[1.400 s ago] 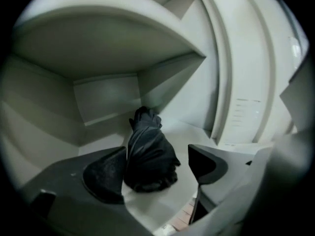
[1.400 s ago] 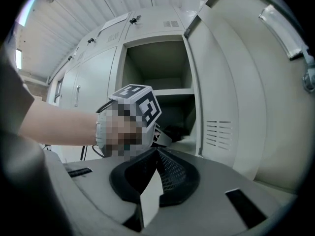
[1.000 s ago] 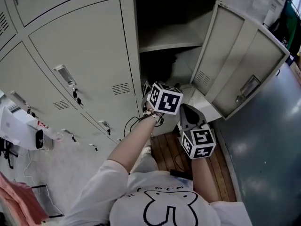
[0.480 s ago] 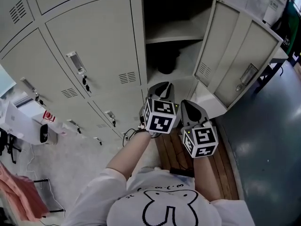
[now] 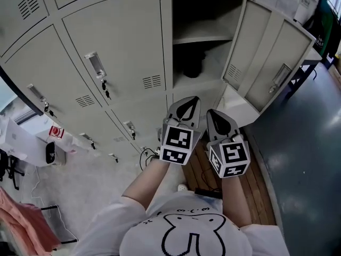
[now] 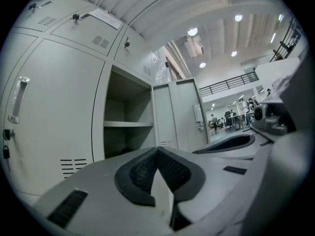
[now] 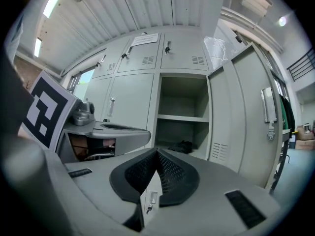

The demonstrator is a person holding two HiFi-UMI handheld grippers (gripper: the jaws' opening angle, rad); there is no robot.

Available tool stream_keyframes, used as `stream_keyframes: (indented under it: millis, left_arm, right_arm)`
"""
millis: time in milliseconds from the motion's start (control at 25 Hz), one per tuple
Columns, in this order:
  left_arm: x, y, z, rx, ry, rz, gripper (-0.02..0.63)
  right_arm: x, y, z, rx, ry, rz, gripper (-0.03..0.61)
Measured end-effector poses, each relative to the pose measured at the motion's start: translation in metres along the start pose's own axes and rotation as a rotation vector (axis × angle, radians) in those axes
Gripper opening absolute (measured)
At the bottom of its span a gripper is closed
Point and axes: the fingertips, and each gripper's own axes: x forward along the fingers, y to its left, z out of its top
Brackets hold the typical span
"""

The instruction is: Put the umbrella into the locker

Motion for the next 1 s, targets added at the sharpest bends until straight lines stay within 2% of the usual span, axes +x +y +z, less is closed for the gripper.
stream_keyframes:
  millis: [120, 440, 760, 1000]
  left_arm:
    - [-0.019, -0.008, 0.009, 0.019, -0.044, -0.026, 0.014]
    - [-0.050, -0.019, 0.015, -0.013, -0.090, -0.090, 0.014]
    - [-0.061, -0.019, 0.017, 0.003, -0.114, -0.132, 0.014]
    - [-0.064, -0.012, 0.022, -0.008, -0.129, -0.134, 0.014]
  right_arm:
    - [-0.009, 0.010, 0.004, -0.007, 0.006, -0.010, 0.015]
    - [-0.024, 0.032, 0.014, -0.026, 0.006, -0.032, 0.015]
    - [-0.022, 0.042, 0.023, -0.042, -0.007, -0.047, 0.017]
    - [-0.020, 0.051, 0.026, -0.061, -0.003, -0.053, 0.017]
